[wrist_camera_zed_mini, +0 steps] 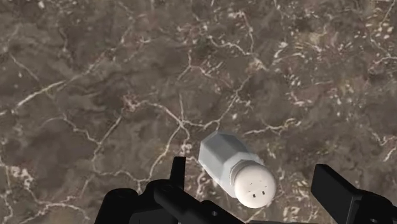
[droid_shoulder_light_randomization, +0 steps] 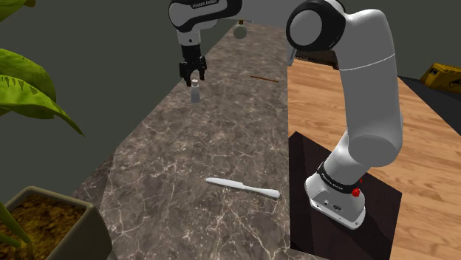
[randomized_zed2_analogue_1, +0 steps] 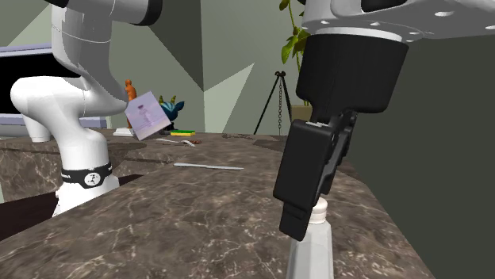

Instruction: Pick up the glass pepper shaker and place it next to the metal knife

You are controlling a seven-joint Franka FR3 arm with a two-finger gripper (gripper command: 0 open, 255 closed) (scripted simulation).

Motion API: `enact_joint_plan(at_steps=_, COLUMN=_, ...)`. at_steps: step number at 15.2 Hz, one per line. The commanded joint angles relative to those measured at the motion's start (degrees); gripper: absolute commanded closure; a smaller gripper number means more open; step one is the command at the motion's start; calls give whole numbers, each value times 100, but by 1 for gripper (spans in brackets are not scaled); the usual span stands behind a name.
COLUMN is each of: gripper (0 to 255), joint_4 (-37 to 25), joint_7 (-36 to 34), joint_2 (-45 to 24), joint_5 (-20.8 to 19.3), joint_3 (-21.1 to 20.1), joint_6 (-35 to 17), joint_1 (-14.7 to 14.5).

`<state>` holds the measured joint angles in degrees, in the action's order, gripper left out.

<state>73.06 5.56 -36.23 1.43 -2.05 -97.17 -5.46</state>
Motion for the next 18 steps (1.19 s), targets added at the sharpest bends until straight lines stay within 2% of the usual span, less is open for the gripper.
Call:
enact_joint_plan(at_steps=1, gripper=255, joint_4=0, joint_7=0, joint_2=0, joint_5=0, joint_3=0, joint_6=0, joint_1=0)
enact_joint_plan(at_steps=10, gripper=255, joint_4=1, joint_7=0, joint_2=0, joint_5=0, joint_3=0, joint_6=-1, joint_1=0)
enact_joint_plan(at_steps=18, gripper=255, joint_4=-485, joint_7=-19, joint_2=81, joint_5=1, joint_3=-3, joint_6=565, joint_1=-1)
